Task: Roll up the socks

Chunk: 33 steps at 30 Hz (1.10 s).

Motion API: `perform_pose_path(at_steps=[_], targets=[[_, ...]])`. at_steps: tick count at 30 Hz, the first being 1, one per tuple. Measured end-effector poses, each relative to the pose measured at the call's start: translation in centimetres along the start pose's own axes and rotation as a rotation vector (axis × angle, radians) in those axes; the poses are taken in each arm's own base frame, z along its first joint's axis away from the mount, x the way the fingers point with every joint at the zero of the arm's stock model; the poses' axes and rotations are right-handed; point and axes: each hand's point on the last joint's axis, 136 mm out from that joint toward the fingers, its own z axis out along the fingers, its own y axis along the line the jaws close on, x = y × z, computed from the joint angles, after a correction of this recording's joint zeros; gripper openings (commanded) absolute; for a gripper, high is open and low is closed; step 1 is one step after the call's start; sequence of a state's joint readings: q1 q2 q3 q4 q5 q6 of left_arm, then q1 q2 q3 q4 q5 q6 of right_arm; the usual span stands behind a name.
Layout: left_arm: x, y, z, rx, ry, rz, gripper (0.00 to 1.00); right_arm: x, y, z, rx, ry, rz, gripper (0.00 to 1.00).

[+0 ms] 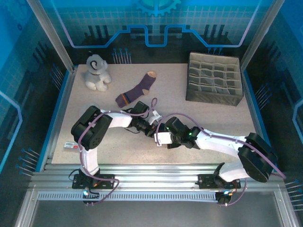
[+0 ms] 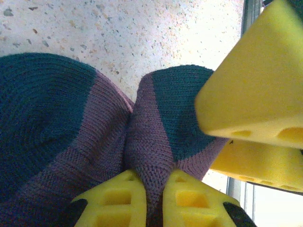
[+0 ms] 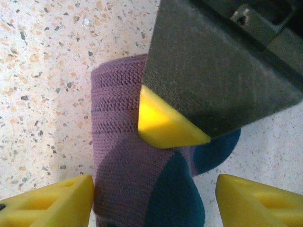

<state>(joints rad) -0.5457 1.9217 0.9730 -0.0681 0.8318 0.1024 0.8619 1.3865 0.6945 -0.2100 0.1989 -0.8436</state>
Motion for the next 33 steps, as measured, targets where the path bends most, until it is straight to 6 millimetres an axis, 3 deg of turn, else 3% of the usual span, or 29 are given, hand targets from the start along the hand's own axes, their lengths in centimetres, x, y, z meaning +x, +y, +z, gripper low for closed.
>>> perform_pose_path(at_steps=[8,11,14,16,18,25,33], targets=[[0.1,0.1,-0.2,0.018,0.001,-0.018,0.0,0.6,1.3,1.9,-0.055,0.037,-0.007,0.66],[0.2,0.1,-0.2,0.024,0.003,-0.026,0.0,0.6,1.3,2.6,-0.053,0.043,0.0,0.6],[0.4,0.0,-0.3,0.029,0.009,-0.038,0.0,0.7,1.3,3.1,-0.053,0.049,0.011,0.4],[0.5,0.1,-0.3,0.029,0.01,-0.043,0.0,0.8,1.2,3.2,-0.045,0.058,0.016,0.14],[0.5,0.3,-0.5,0.027,0.007,-0.047,0.08,0.8,0.9,3.2,-0.035,0.064,0.018,0.0],[0.6,0.3,-1.0,-0.004,-0.011,-0.037,0.27,0.3,0.8,2.8,-0.076,0.071,0.037,0.0],[1.0,0.2,-2.2,-0.089,-0.033,0.005,0.33,-0.6,1.7,2.5,-0.293,0.07,0.145,0.0]])
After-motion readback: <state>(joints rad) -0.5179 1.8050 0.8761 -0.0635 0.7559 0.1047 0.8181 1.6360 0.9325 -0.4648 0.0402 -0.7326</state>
